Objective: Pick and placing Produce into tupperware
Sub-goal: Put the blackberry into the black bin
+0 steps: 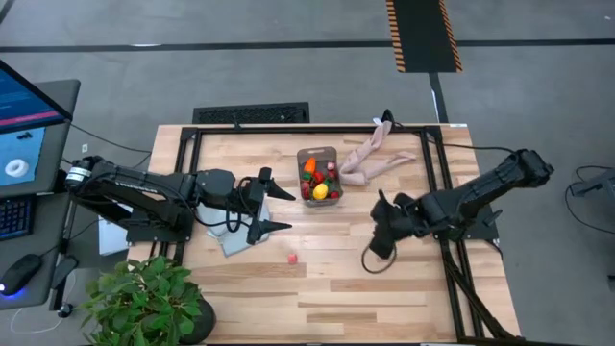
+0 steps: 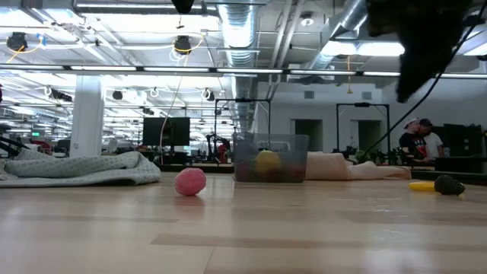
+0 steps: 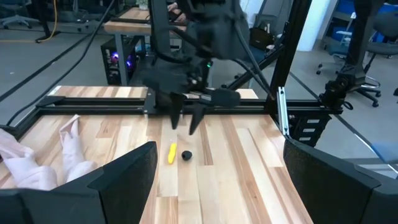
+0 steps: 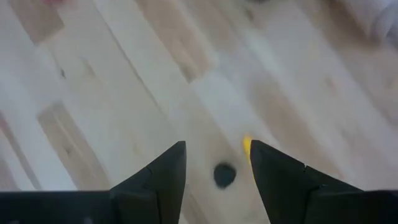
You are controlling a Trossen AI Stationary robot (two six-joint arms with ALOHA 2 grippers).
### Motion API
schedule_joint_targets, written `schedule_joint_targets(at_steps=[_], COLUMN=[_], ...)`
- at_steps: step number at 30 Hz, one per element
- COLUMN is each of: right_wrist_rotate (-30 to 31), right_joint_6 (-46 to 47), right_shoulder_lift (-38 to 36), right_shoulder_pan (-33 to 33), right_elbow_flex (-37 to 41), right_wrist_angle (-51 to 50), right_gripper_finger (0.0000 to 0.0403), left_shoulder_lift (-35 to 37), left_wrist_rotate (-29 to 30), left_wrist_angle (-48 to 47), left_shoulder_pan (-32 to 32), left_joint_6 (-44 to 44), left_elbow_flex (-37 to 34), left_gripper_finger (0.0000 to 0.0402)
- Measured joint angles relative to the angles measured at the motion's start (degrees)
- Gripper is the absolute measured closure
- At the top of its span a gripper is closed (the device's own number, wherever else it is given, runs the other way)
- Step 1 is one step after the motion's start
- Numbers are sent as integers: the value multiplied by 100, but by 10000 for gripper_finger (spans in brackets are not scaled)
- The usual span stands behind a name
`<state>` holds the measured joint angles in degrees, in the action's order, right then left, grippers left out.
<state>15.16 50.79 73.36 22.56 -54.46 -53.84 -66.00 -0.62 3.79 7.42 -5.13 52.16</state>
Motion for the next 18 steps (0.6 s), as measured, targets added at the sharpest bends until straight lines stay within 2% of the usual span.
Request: schedule_joint_targets(at_steps=[7,13,18], right_wrist_rotate=[-4,-56,-96], right_joint_6=[1034,1322,1554], right_shoulder_lift=[2,2,2], right_shoulder_pan=[493,612,632], right_elbow_flex=[693,1182,1426], right_wrist_angle=[53,710,820], right_gripper_finger=[184,166,159], left_shoulder_lift=[0,0,0], left_wrist_rotate=[0,0,0], left_wrist_angle=[4,2,2], left_shoulder_pan=[0,0,0], left_joint_6=[0,-2,-4], left_elbow_flex=[2,2,2], left_gripper_finger=[62,62,62])
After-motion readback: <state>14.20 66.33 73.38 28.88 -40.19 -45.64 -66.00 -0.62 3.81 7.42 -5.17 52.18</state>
